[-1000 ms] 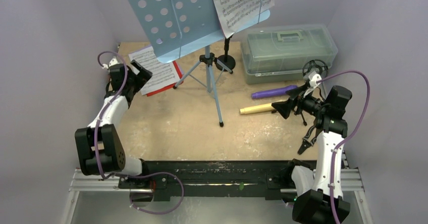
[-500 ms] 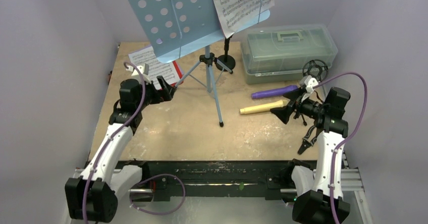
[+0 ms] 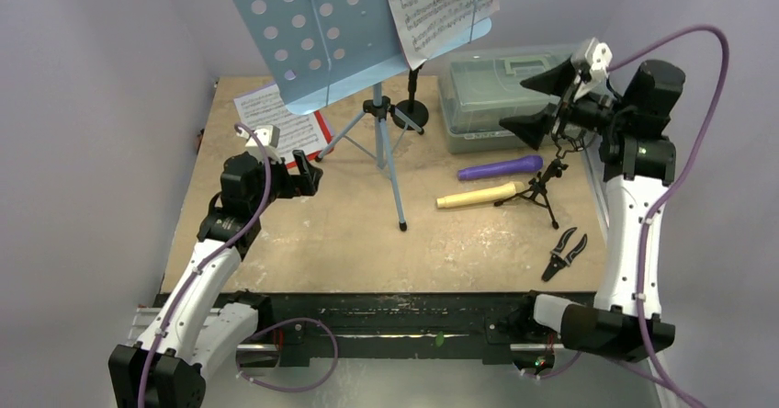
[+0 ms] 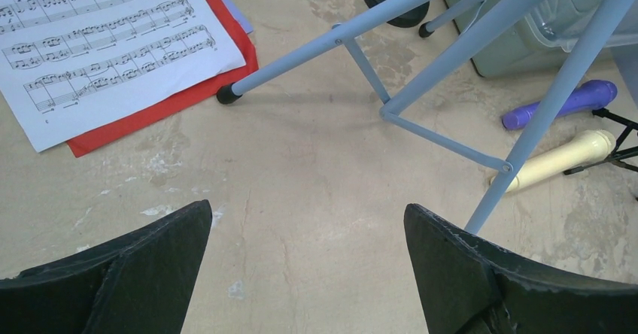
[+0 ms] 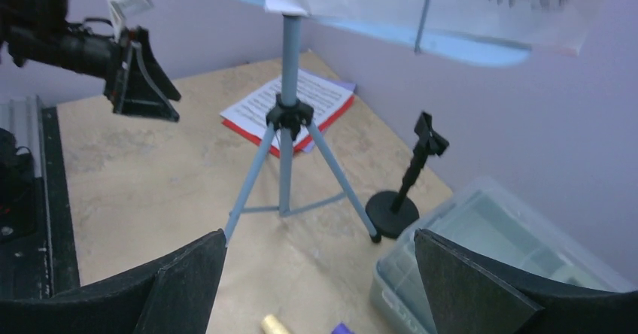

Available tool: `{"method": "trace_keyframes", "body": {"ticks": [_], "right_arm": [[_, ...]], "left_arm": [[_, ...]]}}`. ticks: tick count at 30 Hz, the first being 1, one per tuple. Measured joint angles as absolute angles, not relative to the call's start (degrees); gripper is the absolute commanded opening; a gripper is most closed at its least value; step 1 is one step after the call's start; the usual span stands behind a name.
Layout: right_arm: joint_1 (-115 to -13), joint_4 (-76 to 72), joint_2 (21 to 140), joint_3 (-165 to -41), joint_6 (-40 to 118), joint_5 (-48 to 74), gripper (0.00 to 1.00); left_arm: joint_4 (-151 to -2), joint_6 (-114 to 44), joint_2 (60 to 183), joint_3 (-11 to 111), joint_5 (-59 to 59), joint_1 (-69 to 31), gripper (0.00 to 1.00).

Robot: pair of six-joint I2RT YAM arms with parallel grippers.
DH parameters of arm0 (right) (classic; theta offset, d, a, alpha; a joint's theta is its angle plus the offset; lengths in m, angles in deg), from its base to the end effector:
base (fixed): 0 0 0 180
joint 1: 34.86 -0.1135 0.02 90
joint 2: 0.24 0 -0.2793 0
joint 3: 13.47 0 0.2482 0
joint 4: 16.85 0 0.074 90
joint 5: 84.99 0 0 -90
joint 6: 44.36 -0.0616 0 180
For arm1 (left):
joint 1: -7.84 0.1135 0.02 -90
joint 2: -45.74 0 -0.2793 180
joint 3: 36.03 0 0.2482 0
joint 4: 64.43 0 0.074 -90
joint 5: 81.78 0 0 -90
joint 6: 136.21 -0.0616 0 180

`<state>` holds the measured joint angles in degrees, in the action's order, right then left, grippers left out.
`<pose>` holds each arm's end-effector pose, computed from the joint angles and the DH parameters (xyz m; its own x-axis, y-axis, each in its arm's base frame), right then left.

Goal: Pack up the instrument practice props
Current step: Place the sheet music at the corner of the board, then pick up the sheet music from the music stand.

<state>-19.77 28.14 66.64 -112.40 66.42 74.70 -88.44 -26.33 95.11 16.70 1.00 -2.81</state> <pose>0.2213 0.0002 0.4807 0.0789 -0.1488 -0.9857 -0.8173 0.5565 -0.1494 0.2072 -0.0468 0.2924 -0.4276 -0.2629 -0.8649 0.1633 0.9186 -0.3599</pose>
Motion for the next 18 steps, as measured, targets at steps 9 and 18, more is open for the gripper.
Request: {"method": "trace_keyframes", "body": {"ticks": [9, 18], "right_arm": [[-24.7, 10.1, 76.3, -127.2, 52.1, 75.6, 0.99], [-24.7, -27.7, 87.0, -131.2, 18.5, 71.9, 0.99]], "left_arm": [[-88.5, -26.3, 95.1, 16.7, 1.0, -2.8, 0.99], [-88.9, -26.3, 95.1, 16.7, 1.7, -2.8, 0.99]]}}
